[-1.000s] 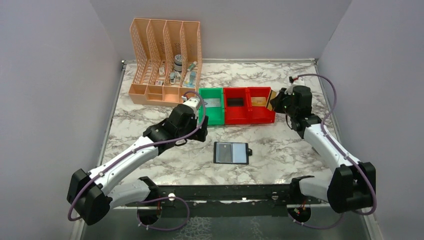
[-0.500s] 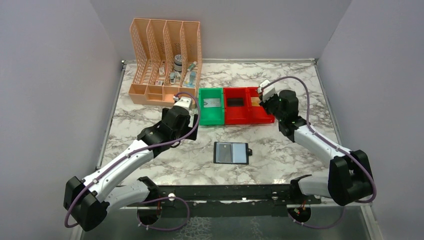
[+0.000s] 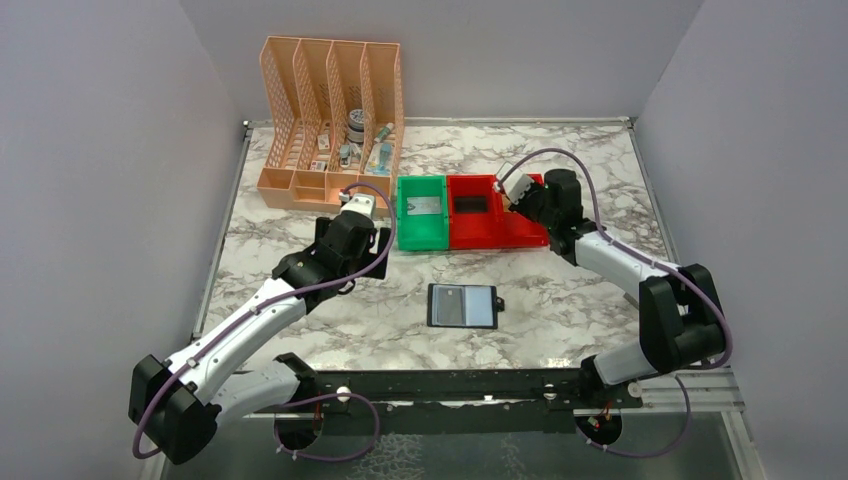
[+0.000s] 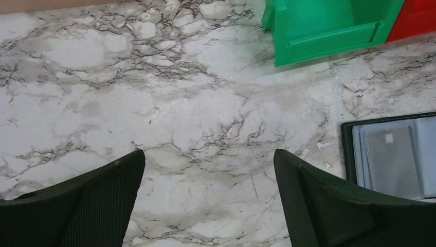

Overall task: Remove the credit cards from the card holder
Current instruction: Place the credit card in the storage box.

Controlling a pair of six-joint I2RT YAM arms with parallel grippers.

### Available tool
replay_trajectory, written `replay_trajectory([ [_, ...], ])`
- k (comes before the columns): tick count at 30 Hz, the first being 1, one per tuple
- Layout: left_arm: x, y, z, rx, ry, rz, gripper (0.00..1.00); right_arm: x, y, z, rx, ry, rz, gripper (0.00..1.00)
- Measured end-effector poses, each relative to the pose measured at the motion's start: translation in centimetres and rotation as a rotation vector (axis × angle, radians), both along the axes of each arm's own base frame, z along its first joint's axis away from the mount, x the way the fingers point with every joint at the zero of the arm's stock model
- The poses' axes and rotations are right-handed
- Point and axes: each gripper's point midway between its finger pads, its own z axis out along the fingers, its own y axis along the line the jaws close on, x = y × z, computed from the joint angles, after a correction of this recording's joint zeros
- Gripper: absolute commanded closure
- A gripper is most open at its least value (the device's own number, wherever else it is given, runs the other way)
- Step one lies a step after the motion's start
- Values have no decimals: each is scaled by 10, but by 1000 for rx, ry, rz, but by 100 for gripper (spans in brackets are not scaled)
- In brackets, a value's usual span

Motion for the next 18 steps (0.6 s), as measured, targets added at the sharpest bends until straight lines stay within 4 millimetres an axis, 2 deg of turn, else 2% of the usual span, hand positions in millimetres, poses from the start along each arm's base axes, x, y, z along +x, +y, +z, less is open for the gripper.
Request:
replay_trajectory([
  [8,0,1,0,3,-2,3,1,5,-11,-15,-67,22,15,99],
  [18,0,1,2,2,-7,5,1,12,-12,-38,-147,43,74,99],
])
